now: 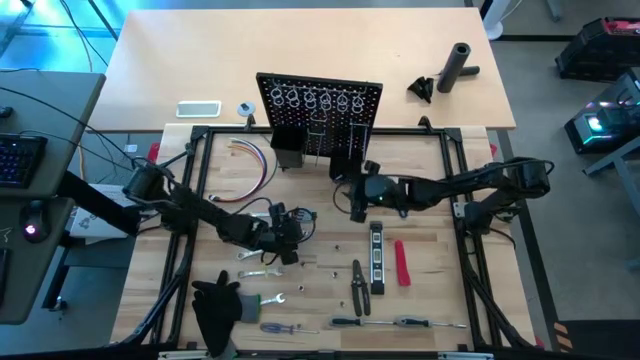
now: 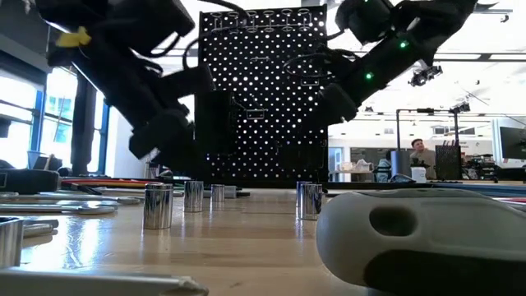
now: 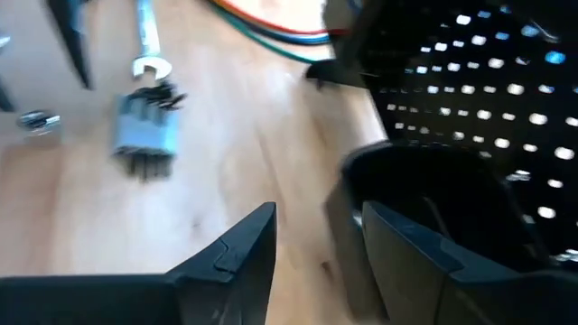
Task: Hang tools onto peg board
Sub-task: Put the socket into the small black bin on the black pegboard
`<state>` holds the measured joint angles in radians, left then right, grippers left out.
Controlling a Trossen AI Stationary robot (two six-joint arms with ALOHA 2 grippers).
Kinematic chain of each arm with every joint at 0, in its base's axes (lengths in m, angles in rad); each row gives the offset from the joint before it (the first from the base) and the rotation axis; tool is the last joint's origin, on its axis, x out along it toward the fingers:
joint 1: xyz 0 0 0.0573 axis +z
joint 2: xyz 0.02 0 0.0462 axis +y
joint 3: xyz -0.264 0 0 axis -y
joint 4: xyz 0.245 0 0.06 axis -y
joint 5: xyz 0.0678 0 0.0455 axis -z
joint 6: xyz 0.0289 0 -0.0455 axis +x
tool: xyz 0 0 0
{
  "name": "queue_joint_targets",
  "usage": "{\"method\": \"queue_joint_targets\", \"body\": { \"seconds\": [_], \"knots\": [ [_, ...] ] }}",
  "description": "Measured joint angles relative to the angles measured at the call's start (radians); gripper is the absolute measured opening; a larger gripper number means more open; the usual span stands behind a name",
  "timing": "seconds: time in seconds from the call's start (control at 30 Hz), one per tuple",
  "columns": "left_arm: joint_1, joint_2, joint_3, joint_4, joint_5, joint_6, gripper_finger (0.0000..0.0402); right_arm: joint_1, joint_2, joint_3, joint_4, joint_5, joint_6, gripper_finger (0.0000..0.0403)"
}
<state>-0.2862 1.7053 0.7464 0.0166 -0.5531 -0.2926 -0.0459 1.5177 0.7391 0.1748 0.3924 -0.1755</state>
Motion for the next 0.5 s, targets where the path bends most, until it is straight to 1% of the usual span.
{"method": "queue_joint_targets", "body": {
  "seconds": [0.13, 0.3, 0.4, 0.5],
  "knots": [
    [0.023, 0.036, 0.0, 0.07, 0.049, 0.017, 0.0197, 0.056, 0.0, 0.0, -0.024, 0.046, 0.011, 0.0161],
    [0.054, 0.069, 0.0, 0.099, 0.117, 0.026, 0.0188, 0.117, 0.0, 0.0, -0.045, 0.092, 0.026, 0.0161],
    [0.065, 0.078, 0.001, 0.111, 0.143, 0.027, 0.0162, 0.145, -0.001, 0.0, -0.063, 0.121, 0.042, 0.0161],
    [0.066, 0.078, 0.001, 0.117, 0.152, 0.041, 0.0125, 0.167, -0.001, 0.0, -0.08, 0.135, 0.061, 0.0161]
  ]
}}
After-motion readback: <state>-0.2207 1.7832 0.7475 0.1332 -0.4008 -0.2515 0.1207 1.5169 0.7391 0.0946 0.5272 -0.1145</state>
